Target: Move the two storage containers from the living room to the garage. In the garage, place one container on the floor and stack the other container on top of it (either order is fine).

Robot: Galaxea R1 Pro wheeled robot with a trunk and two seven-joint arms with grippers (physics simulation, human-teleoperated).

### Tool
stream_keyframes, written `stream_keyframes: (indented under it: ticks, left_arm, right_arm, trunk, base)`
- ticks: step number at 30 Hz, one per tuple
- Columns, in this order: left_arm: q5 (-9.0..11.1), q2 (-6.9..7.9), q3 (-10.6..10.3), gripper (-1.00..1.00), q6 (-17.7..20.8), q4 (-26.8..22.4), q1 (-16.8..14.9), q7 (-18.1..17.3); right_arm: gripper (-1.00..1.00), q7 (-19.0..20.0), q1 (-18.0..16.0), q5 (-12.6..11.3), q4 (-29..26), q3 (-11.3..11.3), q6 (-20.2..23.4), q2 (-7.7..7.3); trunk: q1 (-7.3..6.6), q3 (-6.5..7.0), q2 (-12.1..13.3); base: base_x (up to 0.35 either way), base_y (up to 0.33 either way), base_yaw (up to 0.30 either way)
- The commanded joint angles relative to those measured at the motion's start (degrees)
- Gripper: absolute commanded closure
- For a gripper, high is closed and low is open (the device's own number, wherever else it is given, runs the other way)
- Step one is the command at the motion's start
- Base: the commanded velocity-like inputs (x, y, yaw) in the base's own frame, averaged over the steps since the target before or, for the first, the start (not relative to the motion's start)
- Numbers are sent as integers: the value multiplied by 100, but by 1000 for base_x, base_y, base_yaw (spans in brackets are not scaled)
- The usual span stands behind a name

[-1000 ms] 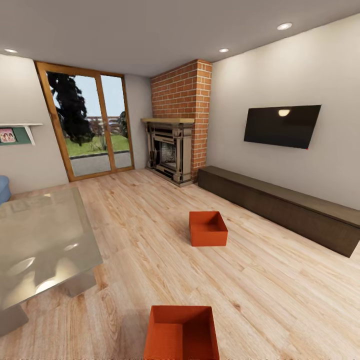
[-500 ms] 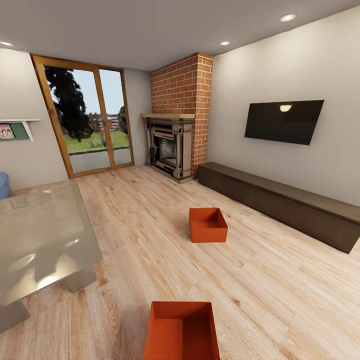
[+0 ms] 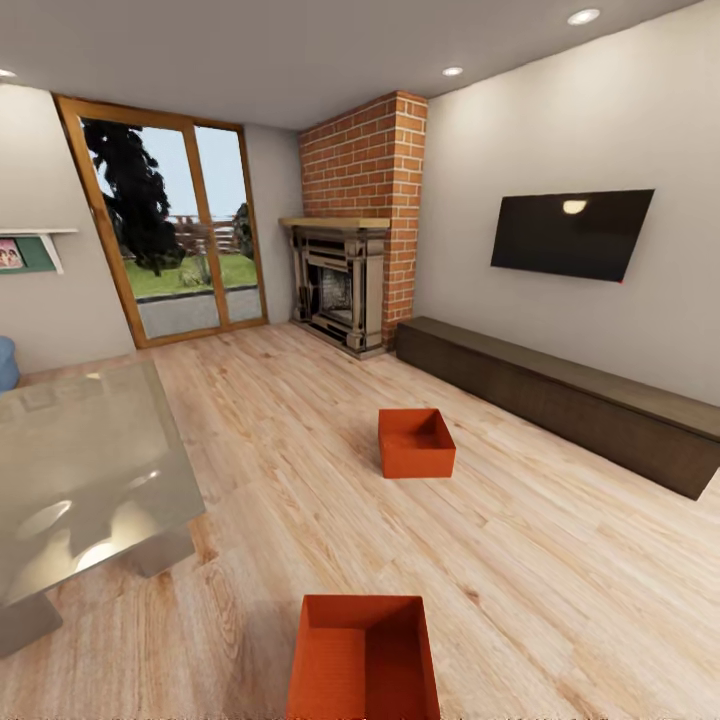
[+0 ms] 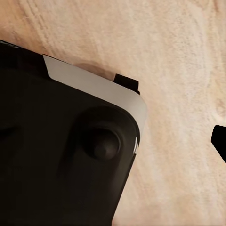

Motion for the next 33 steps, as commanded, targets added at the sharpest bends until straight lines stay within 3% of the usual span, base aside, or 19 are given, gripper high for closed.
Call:
stream_keyframes:
  ticks: [1,33]
  left_arm:
    - [58,0,2,-100,-11,-3,0,1]
    - [56,-3,2,-100,-11,-3,0,1]
  right_arm:
    - [-100,40,-5,-61,16,37,-28,2]
    - [-100,40,-2,-61,16,34,-28,2]
  trunk:
    - [0,-15,-3]
    - [0,-314,-3]
  base:
    - [0,0,0]
    - [0,0,0]
